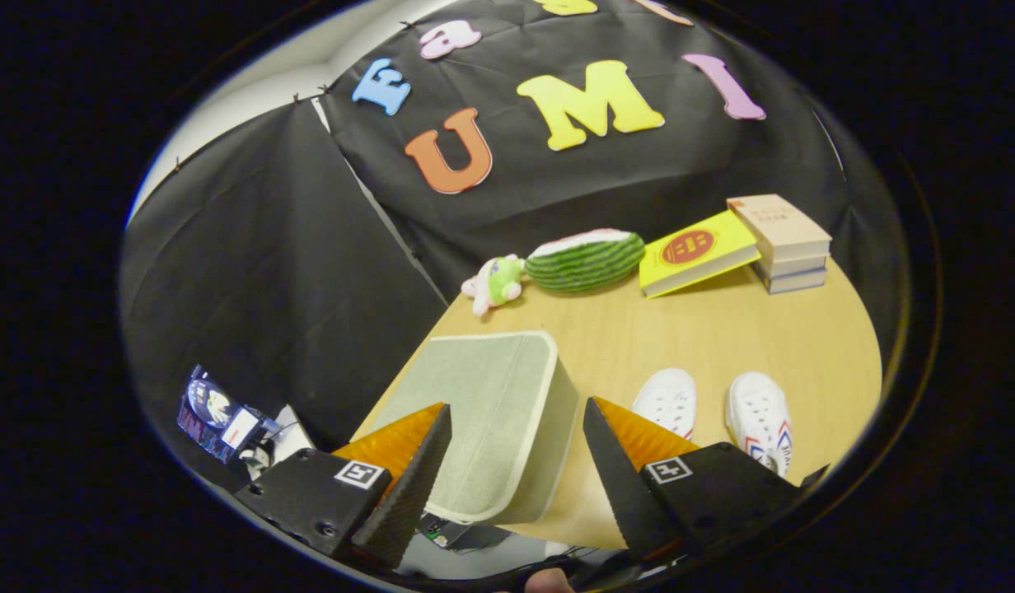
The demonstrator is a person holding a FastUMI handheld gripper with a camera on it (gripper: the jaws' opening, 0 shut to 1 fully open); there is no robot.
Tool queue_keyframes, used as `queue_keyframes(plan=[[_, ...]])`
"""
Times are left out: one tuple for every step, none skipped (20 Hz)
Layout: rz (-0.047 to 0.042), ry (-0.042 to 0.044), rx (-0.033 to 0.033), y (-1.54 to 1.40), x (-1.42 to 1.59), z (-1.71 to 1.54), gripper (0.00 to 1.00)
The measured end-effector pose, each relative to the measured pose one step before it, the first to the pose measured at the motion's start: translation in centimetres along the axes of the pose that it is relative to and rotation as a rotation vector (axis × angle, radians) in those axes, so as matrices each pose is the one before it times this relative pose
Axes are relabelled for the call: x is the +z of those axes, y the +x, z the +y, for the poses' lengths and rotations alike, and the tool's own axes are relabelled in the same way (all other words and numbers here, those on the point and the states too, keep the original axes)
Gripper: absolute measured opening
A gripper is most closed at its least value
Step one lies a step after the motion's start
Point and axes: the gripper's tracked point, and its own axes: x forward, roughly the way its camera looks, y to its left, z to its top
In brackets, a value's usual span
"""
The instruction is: Open the storage box then place both shoes into the box .Put the left shoe in first, then the right shoe, with the right side of both shoes facing outward in a uniform manner.
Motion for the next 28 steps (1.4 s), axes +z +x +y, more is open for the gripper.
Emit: queue_keyframes(plan=[[0.02826, 0.0261, 0.01215, 0.729, -0.762, -0.139, 0.98], [0.0249, 0.02401, 0.01432, 0.673, -0.632, 0.038, 0.97], [0.02416, 0.0232, 0.01492, 0.622, -0.546, 0.003, 0.95], [0.02228, 0.02154, 0.01069, 0.672, -0.611, -0.016, 0.93], [0.02093, 0.0239, 0.00686, 0.598, -0.369, -0.188, 0.89], [0.01825, 0.02252, 0.00899, 0.596, -0.406, -0.218, 0.84], [0.01908, 0.02503, 0.00688, 0.501, -0.377, -0.129, 0.81], [0.01558, 0.02504, 0.0101, 0.386, -0.336, -0.069, 0.77], [0.01758, 0.02517, 0.00607, 0.423, -0.366, -0.129, 0.73], [0.01402, 0.02286, 0.00966, 0.224, -0.314, -0.123, 0.65], [0.01152, 0.02112, 0.00827, 0.34, -0.115, 0.046, 0.58], [0.00702, 0.02044, 0.00896, 0.164, -0.226, 0.038, 0.5], [0.00741, 0.01555, 0.01218, -0.108, -0.084, 0.17, 0.42], [0.00154, 0.01269, 0.00194, 0.185, 0.024, -0.049, 0.35], [0.00263, 0.00813, -0.00113, -0.171, 0.166, -0.104, 0.28], [0.00182, 0.00877, 0.00741, -0.094, 0.031, 0.169, 0.25], [-0.00195, 0.01148, 0.00601, -0.182, 0.33, 0.255, 0.17], [0.00342, 0.00697, -0.00086, -0.134, 0.118, 0.242, 0.11], [0.01172, -0.00721, 0.00298, -0.1, -0.147, 0.334, 0.06], [-0.00543, -0.00419, 0.00338, -0.275, 0.302, 0.449, 0.06], [-0.00763, -0.00065, 0.00757, -0.291, 0.442, 0.574, 0.06], [-0.00812, 0.00569, 0.01445, -0.444, 0.361, 0.857, 0.06], [-0.01092, 0.00307, 0.01353, -0.411, 0.6, 1.017, 0.06], [-0.00132, -0.0059, 0.00624, -0.394, 0.266, 0.884, 0.05], [-0.01426, -0.00943, 0.01197, -0.363, 0.597, 1.067, 0.05], [-0.008, -0.01757, 0.00945, -0.388, 0.465, 1.343, 0.05], [-0.00651, -0.02402, 0.01263, -0.283, 0.376, 1.31, 0.05], [-0.00454, -0.02141, 0.00724, -0.155, 0.337, 1.287, 0.05]])
